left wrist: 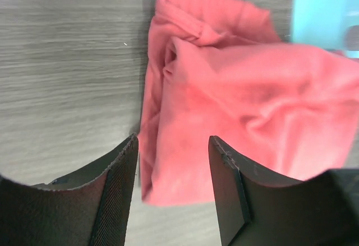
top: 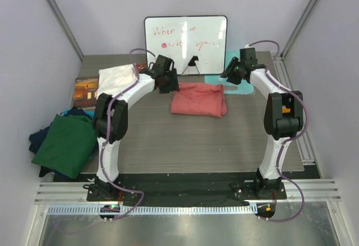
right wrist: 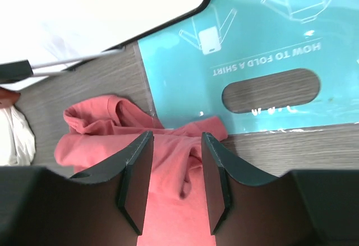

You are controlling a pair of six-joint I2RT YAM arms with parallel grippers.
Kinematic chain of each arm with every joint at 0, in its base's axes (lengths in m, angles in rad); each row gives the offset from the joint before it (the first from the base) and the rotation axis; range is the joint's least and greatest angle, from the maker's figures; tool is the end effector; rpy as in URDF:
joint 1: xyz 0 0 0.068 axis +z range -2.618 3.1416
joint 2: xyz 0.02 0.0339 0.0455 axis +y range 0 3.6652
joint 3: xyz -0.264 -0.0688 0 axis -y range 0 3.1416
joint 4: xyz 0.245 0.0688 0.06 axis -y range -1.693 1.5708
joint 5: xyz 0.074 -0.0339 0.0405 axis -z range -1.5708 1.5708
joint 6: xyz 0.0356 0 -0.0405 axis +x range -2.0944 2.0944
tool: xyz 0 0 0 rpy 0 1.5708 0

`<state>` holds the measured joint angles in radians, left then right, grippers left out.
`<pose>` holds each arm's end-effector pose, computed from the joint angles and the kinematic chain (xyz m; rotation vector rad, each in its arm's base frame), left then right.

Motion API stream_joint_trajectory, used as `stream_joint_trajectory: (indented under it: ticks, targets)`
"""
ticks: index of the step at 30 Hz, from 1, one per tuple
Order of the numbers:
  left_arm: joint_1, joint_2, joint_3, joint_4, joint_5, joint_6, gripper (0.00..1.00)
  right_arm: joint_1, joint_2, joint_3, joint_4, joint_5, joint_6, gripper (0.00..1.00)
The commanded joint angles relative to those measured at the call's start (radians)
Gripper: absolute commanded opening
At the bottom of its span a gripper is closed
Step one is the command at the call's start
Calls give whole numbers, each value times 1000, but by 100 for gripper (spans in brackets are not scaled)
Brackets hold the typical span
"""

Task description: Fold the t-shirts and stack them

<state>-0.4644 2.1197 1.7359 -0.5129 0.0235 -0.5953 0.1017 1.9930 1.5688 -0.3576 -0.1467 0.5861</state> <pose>0.4250 -0.2138 0.2170 -0.1551 2.5258 -0.4738 0.4508 0.0512 0.2312 0.5041 2.3463 0.5026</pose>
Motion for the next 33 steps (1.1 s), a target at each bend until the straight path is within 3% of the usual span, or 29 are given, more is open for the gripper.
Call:
stream_joint_trajectory:
  ticks: [1, 7, 12, 24, 28, 33]
  targets:
    - [-8, -148, -41, 62, -62, 41, 55, -23, -82, 25, 55, -10, 27, 45]
    - [-55, -219, -87, 53, -30, 51, 56, -17, -172, -27, 51, -200, 14, 45]
    - [-91, -123, -12, 53, 32, 43, 56, 10, -189, -67, 26, -238, -3, 44]
    - [-143, 112, 151, 39, 52, 12, 53, 53, 3, -47, -38, -226, -66, 42]
    - [-169, 118, 114, 37, 35, 14, 52, 66, 99, 20, -41, -218, -69, 41]
    - [-230, 83, -36, 31, 12, 29, 51, 69, 196, 131, -50, -200, -60, 40]
